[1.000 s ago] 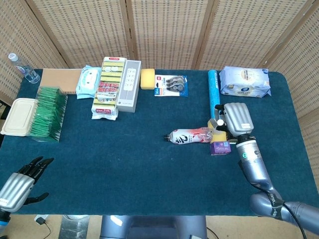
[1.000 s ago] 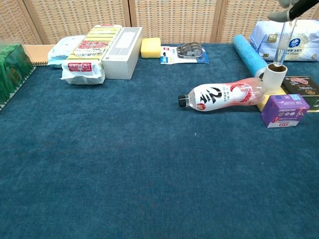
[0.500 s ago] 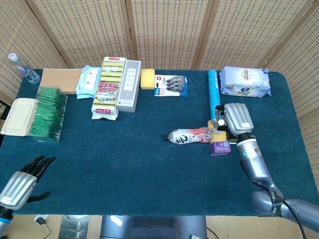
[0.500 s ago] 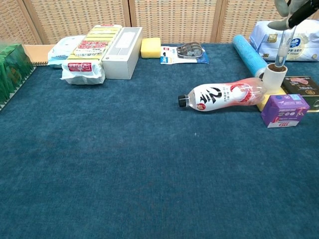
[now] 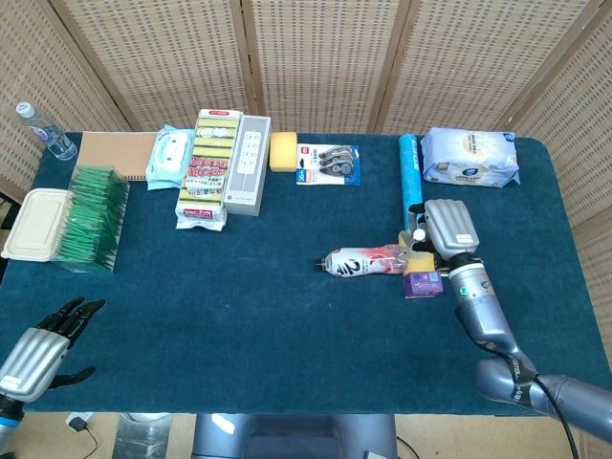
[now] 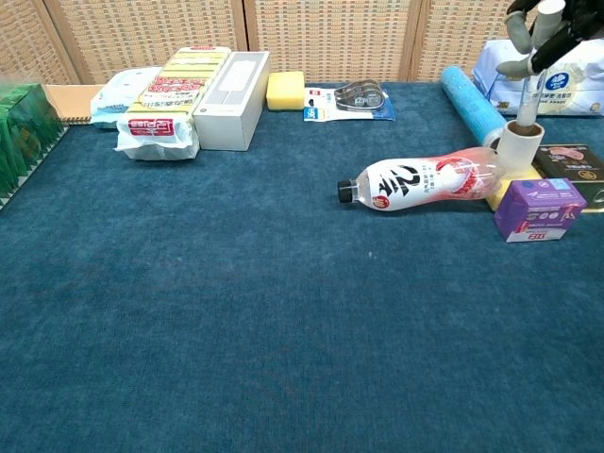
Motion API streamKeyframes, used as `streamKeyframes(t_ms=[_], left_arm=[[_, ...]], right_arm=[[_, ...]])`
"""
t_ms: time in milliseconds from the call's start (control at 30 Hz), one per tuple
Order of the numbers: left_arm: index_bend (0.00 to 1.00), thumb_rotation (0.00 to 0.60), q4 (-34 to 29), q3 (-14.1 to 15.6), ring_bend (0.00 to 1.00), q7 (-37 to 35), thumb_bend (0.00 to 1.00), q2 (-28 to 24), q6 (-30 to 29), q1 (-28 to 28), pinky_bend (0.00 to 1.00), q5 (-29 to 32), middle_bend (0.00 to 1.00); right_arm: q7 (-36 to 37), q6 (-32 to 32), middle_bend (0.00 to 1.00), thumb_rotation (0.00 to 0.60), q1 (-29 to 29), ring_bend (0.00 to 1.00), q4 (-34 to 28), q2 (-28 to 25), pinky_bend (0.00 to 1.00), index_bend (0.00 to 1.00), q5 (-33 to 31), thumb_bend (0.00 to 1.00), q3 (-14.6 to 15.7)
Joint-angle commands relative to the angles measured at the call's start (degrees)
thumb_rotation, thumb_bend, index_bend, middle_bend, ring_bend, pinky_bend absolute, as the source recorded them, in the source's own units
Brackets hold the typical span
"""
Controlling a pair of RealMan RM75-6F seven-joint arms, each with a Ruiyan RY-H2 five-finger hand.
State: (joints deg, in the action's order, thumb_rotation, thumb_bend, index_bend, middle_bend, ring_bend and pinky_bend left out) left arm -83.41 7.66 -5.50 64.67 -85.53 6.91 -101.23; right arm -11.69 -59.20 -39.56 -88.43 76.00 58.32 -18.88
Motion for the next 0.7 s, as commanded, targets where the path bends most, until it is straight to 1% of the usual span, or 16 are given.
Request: streamKeyframes(t_ms=[33,267,433,533,700], left_arm=[[0.0,0.6,0.0,0.0,0.1,-0.1,0.11,0.0,0.1,0.0,0.3,0.1,0.17],[0.0,0.6,0.1,0.0,0.1,-0.2,0.11,0.0,0.3,0.2,0.3,0.1,0.17],[0.0,0.6,0.0,0.0,0.1,-0.3,0.11,-0.1,0.2,0.2,0.3,0.1,0.17],[0.0,0.6,0.0,-0.1,0.1,-0.3,0.11,-0.1,0.5,0.3,0.3,0.4,0.17],[0.0,0.6,-0.1,-0.1,0.1,-0.3,0.11,-0.1,0.8,0.4,0.3,0.6,0.17]], right_arm=[[-0.1,0.1,0.97,0.6,-0.3,1.0,0.5,0.4,1.0,0.79,-0.2,0.4,0.1],[0.3,0.5,0.97,0.6,-1.0,1.0,2.3,1.5,1.0,0.79,-1.0,0.39,-0.2],[1.1,1.4,0.96,0.6,-1.7,1.0,4.8,2.6,1.0,0.79,-2.2,0.39,-0.7],[1.7,2.3,0.96,0.6,-2.2,1.0,7.2,3.6,1.0,0.79,-2.5,0.38,-0.6],[2.6,2.9,0.95,0.6,-2.5,1.0,9.2,4.5,1.0,0.79,-2.3,0.38,-0.4]])
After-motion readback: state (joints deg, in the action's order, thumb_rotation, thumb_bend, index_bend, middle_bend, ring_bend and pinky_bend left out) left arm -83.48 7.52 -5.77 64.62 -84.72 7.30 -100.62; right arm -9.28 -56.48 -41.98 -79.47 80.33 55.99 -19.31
